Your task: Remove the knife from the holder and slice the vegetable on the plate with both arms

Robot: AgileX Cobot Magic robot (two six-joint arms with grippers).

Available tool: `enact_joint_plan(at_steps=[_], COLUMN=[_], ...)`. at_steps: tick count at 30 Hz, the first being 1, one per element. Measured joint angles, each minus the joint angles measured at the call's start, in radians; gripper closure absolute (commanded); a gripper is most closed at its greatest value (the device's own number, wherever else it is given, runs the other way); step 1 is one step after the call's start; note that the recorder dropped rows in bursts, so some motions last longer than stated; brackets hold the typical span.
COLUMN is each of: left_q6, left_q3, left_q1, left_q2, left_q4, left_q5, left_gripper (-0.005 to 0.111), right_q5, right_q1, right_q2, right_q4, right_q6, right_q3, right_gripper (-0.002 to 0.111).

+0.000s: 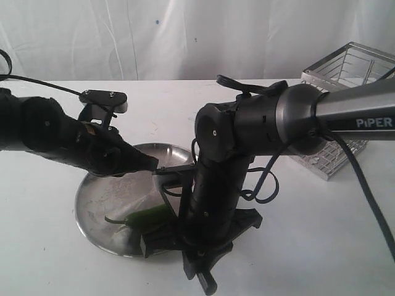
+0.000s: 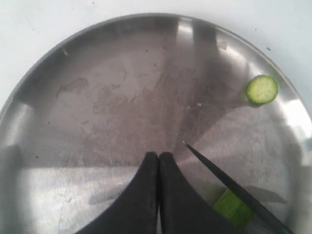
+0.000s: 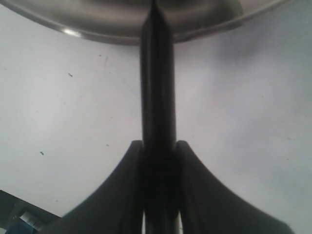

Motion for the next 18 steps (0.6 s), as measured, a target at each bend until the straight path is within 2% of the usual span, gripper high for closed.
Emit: enact_joint_plan(at_steps=[3,5,6,7,9,11,12,14,15,18], left_q6=[-0.049,-0.104,-0.123,-0.130,-0.193,-0.259,-0.259,-0.159,-0.045,0.051], left_q3=[0.057,0.114,0.156,0.172,0.197,0.202,0.203,0.203,0.203,0.203], left_q1=[0.009,0.022,0.022,0.022,0.022,0.022,0.022,0.022,0.022,0.022], left_q2=[-0.002,-0.019,-0.034,-0.039,-0.055,-0.062,-0.066,-0.087,-0.104,-0.111], left_q4=[-0.039,-0.028,0.059,0.147,0.569,0.753,0.787,0.851,0.872,0.883], left_q5=[-0.120,-0.256,-0.360,-0.405,-0.488,-0.493,-0.482,-0.420,-0.350,-0.282], left_gripper=[0.107,0.107,0.107,0.107,0.107,0.107,0.107,0.107,0.107,0.107], right_q5=[-0.008,-0.012,-0.012,-0.012,-0.014,-0.014,-0.014,-0.015,-0.017,-0.017], right_q1=[0.000,0.000,0.000,0.000,0.000,0.000,0.000,0.000,0.000,0.000], right_q2=[0.000,0.000,0.000,0.000,0.000,0.000,0.000,0.000,0.000,0.000], right_q4=[0.001,0.005,0.009,0.011,0.011,0.013,0.013,0.015,0.015,0.015], right_q6=[0.000,0.005,0.006,0.006,0.006,0.006,0.006,0.006,0.006,0.006], right_q3=[0.000,0.000,0.000,0.000,0.000,0.000,0.000,0.000,0.000,0.000], right_gripper=[0.108,0.108,0.108,0.108,0.108,0.108,0.108,0.108,0.108,0.108])
